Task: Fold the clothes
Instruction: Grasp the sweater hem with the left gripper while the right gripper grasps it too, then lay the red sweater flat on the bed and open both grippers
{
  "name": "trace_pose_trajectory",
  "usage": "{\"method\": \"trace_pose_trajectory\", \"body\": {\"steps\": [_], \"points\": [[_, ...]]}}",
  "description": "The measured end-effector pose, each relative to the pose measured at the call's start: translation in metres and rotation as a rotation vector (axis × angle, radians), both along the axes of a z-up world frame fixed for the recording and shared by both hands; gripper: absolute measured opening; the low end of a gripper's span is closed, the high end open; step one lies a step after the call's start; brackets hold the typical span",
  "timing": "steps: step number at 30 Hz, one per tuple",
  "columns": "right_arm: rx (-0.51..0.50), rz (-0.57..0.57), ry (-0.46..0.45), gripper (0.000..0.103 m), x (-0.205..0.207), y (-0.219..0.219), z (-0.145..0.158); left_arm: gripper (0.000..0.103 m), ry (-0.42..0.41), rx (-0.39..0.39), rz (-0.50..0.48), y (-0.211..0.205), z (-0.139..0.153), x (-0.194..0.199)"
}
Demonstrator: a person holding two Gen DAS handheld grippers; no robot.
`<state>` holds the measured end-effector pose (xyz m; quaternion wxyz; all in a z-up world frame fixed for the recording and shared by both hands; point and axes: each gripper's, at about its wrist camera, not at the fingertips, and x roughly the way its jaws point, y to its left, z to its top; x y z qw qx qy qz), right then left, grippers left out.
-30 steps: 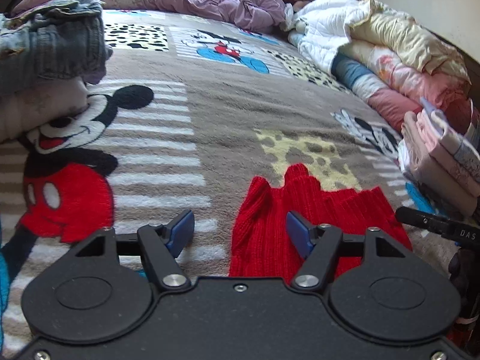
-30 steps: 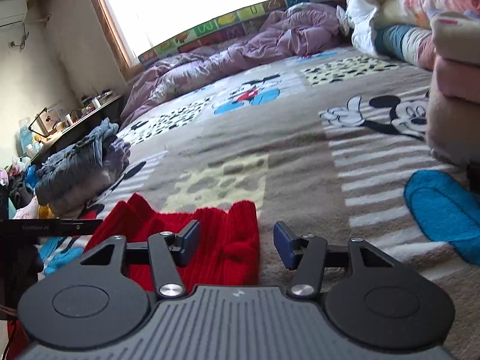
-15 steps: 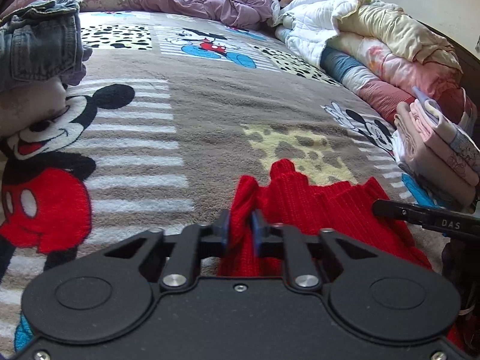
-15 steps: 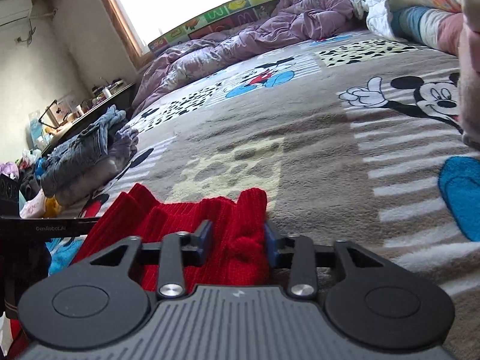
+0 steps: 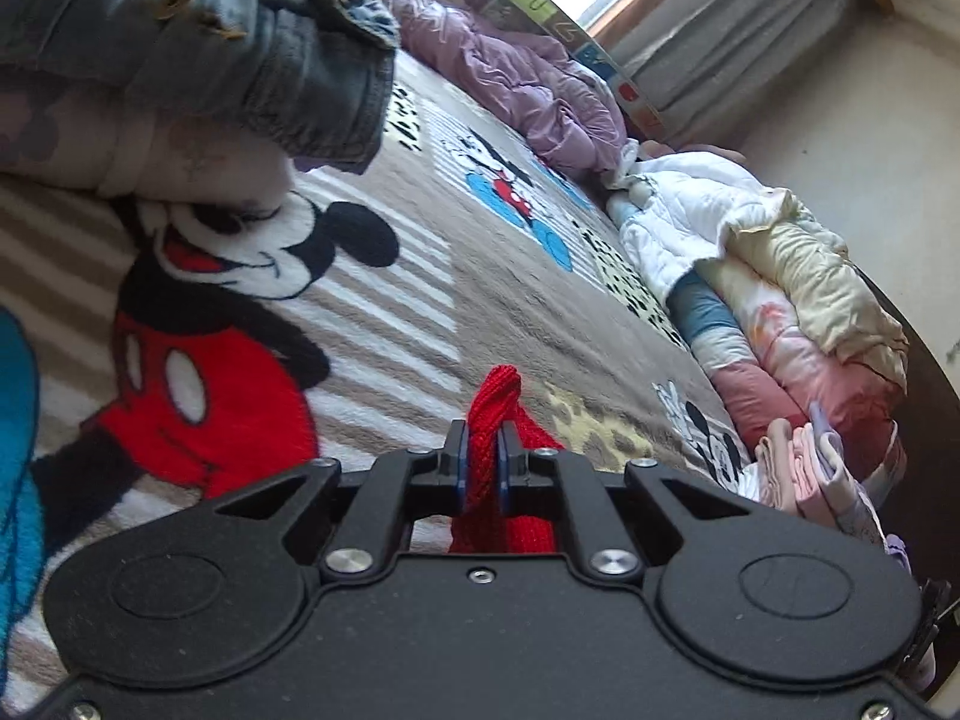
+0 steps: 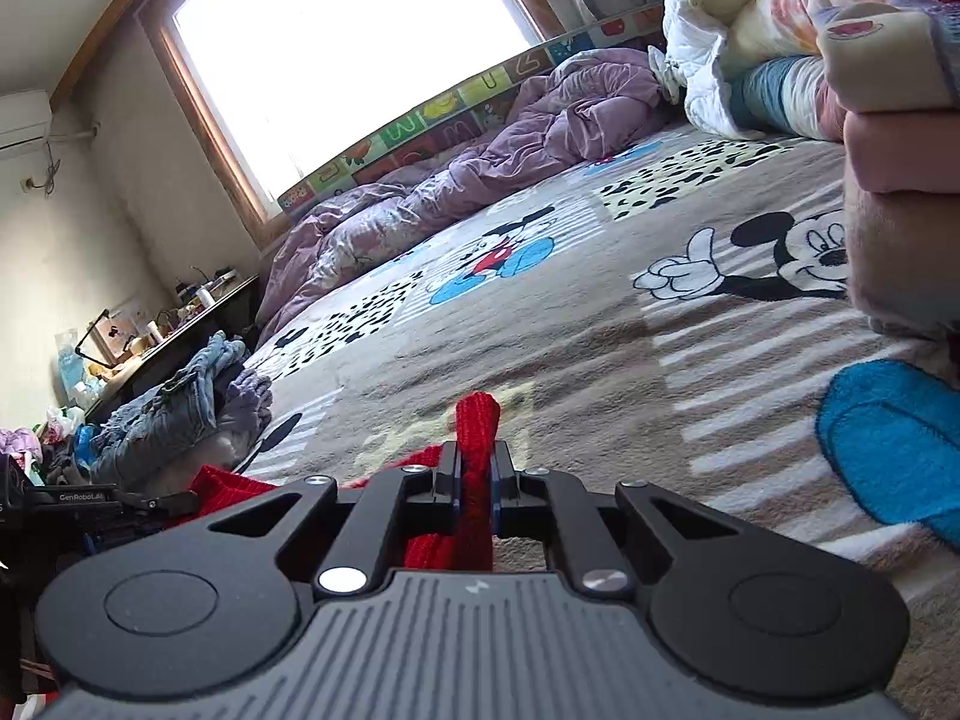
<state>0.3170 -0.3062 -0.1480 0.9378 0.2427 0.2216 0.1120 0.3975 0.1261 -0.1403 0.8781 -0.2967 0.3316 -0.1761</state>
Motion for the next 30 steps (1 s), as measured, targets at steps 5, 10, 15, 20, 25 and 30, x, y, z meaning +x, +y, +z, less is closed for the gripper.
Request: {"method": "trace_pose_trajectory", "body": {"steps": [5,10,15,20,25,30], "points": [[-0.005,-0.024,0.037,0.010,0.008,0.002,-0.010,0.007,0.038,-0.034,0.020,0.002,-0.008,0.005],[-0.037,-0.025,0.077,0.011,0.017,0.005,-0.007,0.007,0.099,-0.029,0.069,0.007,-0.014,0.008],[-0.093,-0.090,0.143,0.029,0.021,0.005,-0.012,0.017,0.122,-0.011,0.124,0.012,-0.016,0.006],[-0.180,-0.119,0.045,0.037,0.009,0.010,0.007,0.018,0.008,0.079,0.134,0.011,0.008,-0.003],[-0.289,0.008,-0.075,0.038,0.003,0.034,0.023,0.020,-0.059,0.075,-0.003,-0.013,0.012,-0.003],[-0.315,0.028,0.141,0.036,0.029,0.036,-0.011,0.034,0.049,0.030,0.005,-0.017,-0.014,0.010]]}}
